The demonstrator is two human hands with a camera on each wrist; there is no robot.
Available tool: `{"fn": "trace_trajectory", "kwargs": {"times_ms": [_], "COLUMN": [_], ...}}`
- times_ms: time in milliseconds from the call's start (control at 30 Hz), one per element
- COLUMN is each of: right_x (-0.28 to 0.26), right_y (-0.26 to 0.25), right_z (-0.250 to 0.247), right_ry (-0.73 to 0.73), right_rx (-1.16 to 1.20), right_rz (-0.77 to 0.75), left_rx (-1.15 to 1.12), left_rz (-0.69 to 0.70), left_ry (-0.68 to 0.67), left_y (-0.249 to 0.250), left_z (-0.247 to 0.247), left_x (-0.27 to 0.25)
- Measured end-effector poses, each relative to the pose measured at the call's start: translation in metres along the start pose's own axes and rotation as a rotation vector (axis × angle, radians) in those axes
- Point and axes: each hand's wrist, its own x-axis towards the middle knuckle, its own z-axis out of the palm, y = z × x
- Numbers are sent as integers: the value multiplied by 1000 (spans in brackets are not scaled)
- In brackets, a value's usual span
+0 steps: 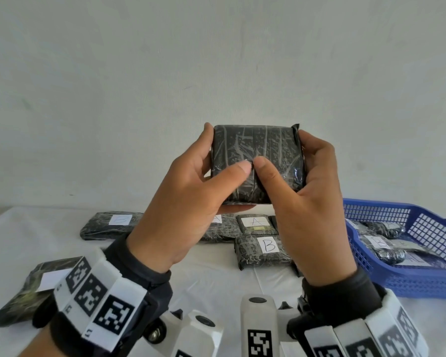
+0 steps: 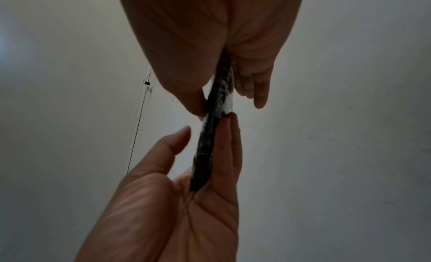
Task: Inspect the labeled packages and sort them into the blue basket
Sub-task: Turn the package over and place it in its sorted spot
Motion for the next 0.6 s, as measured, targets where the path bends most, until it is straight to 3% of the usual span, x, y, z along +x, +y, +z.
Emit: {"fn": "trace_trajectory", "kwargs": {"times_ms": [433, 600], "right_x": [3, 2], "right_y": [0, -1], "right_z": [-4, -5], "right_ry": [-98, -159], "right_rx": [192, 65], "right_rz": [120, 75], "left_rx": [-123, -143], "left_rz": [-8, 39], "left_ry": [-54, -80], "left_y": [1, 6], "left_z": [-1, -2], "left_x": [0, -1]}}
